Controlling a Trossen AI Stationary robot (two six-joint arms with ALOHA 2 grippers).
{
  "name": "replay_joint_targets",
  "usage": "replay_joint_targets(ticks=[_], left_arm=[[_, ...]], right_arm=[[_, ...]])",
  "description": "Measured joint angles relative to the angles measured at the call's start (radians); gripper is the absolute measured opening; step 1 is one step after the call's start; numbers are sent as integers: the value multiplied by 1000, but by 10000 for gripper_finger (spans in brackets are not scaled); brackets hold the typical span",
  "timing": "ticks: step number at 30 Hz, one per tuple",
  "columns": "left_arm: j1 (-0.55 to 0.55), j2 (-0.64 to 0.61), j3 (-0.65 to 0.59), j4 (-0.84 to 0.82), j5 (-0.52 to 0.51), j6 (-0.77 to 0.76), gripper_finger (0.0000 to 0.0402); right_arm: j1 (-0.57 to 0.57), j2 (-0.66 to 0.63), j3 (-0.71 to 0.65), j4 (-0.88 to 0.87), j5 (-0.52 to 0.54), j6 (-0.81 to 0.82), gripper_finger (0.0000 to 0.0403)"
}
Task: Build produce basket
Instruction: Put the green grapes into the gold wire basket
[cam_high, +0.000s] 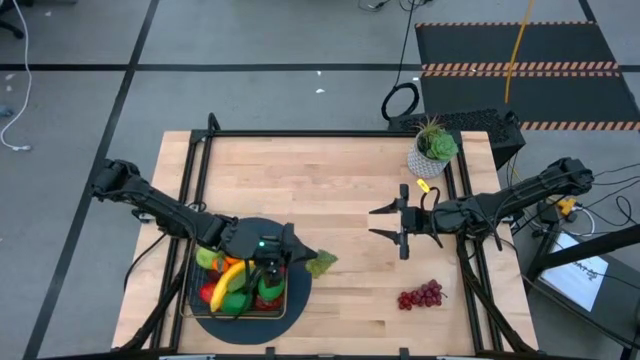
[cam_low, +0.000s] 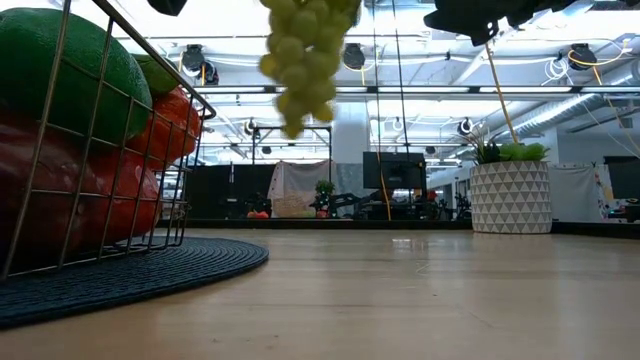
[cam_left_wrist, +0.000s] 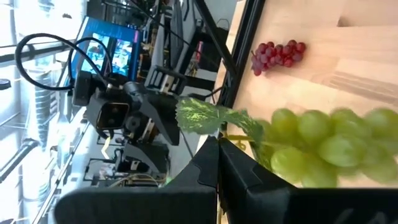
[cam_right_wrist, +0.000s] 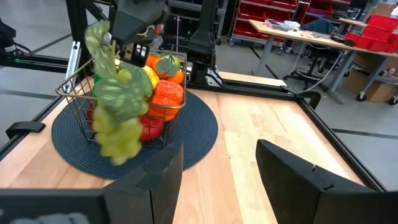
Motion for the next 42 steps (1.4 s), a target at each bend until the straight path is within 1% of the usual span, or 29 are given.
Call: replay_joint_targets(ticks=[3, 7, 13, 18, 24, 30, 33, 37, 40, 42], left_arm=[[-1, 0, 0, 12, 0, -12, 1], [-1, 0, 0, 37, 7, -84, 1], [-1, 0, 0, 129, 8, -339, 1], [-2, 0, 0, 155, -2, -602, 1], [-31, 0, 0, 199, -124, -971, 1], [-92, 0, 0, 248, -222, -1213, 1], [-127, 0, 0, 303, -268, -1274, 1], [-182, 0, 0, 323, -326, -1279, 1], [-237, -26, 0, 270, -374, -1300, 1], [-276, -54, 0, 209, -428, -1346, 1]], right_arm=[[0, 0, 0, 0, 0, -4, 196], [0, 0, 0, 0, 0, -4, 196], [0, 0, 0, 0, 1, -21, 196], [0, 0, 0, 0, 1, -26, 196], [0, 0, 0, -2, 1, -26, 196], [0, 0, 0, -2, 1, -26, 196], [0, 0, 0, -1, 1, -23, 196], [0, 0, 0, -1, 1, -23, 196], [0, 1, 0, 0, 1, -19, 196], [0, 1, -1, 0, 1, -19, 196]])
